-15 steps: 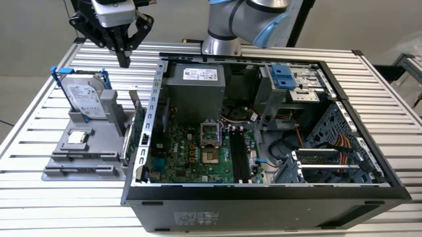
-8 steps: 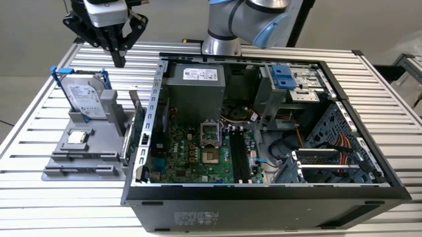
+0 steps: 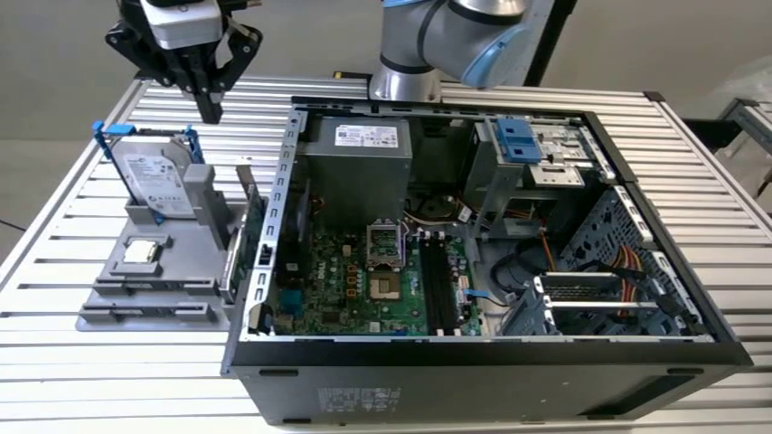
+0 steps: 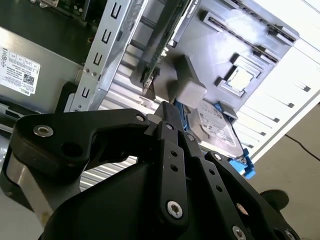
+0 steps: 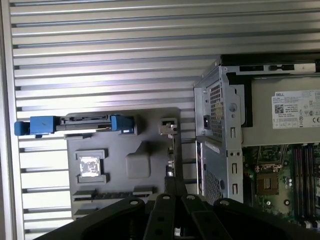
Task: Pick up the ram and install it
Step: 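Reach for the ram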
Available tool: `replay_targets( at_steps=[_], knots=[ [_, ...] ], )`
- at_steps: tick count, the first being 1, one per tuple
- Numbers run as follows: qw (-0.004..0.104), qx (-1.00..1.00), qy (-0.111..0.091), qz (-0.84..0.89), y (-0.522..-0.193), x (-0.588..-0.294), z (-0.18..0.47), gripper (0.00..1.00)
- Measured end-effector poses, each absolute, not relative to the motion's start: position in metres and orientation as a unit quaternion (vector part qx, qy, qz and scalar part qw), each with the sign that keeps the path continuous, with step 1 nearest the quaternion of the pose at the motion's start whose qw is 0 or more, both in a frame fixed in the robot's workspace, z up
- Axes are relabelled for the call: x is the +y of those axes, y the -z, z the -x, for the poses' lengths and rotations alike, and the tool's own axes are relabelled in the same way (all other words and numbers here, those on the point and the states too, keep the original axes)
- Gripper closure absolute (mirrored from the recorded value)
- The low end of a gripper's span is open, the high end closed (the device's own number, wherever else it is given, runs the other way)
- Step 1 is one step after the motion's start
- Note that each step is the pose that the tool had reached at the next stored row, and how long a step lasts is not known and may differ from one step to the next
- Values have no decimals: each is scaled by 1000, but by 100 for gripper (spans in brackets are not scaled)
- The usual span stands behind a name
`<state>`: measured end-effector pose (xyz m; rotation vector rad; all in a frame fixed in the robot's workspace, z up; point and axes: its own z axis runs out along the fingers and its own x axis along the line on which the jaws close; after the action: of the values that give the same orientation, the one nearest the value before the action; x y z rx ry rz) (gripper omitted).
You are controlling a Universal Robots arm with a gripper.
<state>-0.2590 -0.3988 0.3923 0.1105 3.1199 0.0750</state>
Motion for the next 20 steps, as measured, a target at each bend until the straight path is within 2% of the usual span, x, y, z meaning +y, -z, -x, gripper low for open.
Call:
replay_targets(
  at_steps=[20],
  knots=[
    [9, 999, -24, -35, -392, -399, 278, 100]
  ],
)
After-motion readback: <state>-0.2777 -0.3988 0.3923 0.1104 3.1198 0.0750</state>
